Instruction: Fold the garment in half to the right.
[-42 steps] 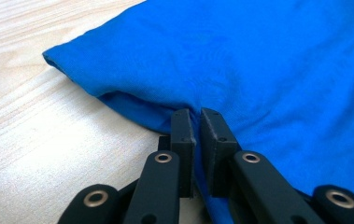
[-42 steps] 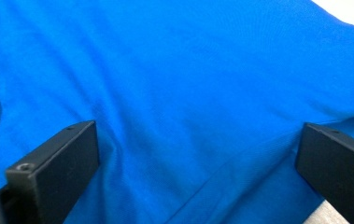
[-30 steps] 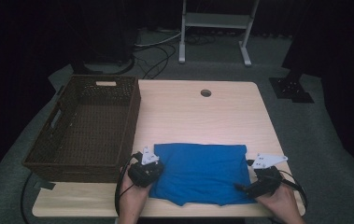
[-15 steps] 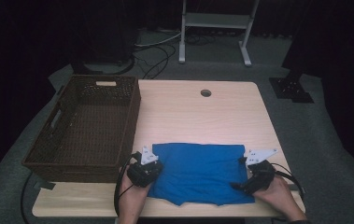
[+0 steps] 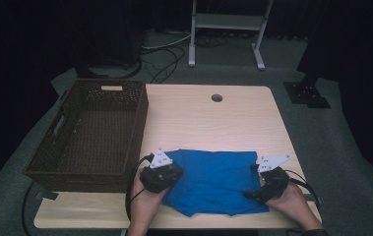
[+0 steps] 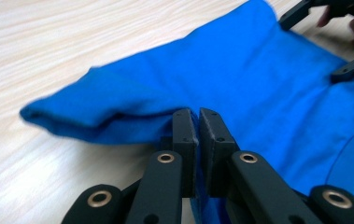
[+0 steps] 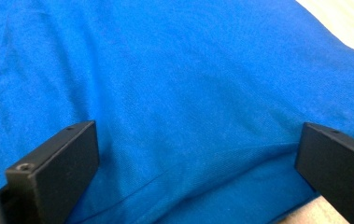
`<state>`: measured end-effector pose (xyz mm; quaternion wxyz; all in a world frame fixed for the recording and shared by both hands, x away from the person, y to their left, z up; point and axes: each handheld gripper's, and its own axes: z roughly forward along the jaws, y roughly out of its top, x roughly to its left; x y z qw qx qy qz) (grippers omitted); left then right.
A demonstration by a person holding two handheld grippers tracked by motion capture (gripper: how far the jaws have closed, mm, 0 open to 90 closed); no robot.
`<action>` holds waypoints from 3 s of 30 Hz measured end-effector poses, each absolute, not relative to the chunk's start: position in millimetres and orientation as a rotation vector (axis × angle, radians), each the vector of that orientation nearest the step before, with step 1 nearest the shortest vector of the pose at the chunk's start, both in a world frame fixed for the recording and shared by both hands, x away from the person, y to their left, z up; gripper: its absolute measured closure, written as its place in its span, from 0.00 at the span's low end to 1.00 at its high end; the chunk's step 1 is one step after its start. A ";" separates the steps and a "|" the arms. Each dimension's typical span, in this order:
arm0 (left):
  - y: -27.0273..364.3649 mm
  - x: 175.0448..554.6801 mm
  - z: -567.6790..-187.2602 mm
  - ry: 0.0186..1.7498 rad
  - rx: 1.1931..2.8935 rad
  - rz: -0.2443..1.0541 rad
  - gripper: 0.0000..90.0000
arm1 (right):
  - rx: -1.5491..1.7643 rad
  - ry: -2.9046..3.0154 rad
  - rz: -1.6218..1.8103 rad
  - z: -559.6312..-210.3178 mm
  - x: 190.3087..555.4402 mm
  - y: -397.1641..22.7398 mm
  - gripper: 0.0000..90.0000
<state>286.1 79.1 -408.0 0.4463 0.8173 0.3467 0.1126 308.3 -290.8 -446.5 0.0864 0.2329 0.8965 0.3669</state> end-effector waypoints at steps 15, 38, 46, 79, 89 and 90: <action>44.3 302.5 -395.0 0.724 2.027 0.204 0.95 | 0.689 2.675 1.093 -446.5 309.7 -289.8 0.00; 11.7 315.0 -389.2 0.631 2.029 0.143 0.95 | 0.689 2.675 1.091 -446.4 309.7 -289.6 0.00; -1.2 318.6 -390.2 0.601 2.033 0.118 0.95 | 0.689 2.674 1.093 -446.5 309.7 -289.7 0.00; -51.1 336.2 -392.8 0.511 2.021 0.019 0.95 | 0.691 2.670 1.097 -446.8 309.3 -289.8 0.00; -66.0 340.2 -396.9 0.492 2.014 -0.018 0.95 | 0.689 2.667 1.102 -447.1 309.2 -290.1 0.00; -67.3 340.6 -397.9 0.491 2.014 -0.022 0.95 | 0.689 2.665 1.104 -447.2 309.1 -290.3 0.00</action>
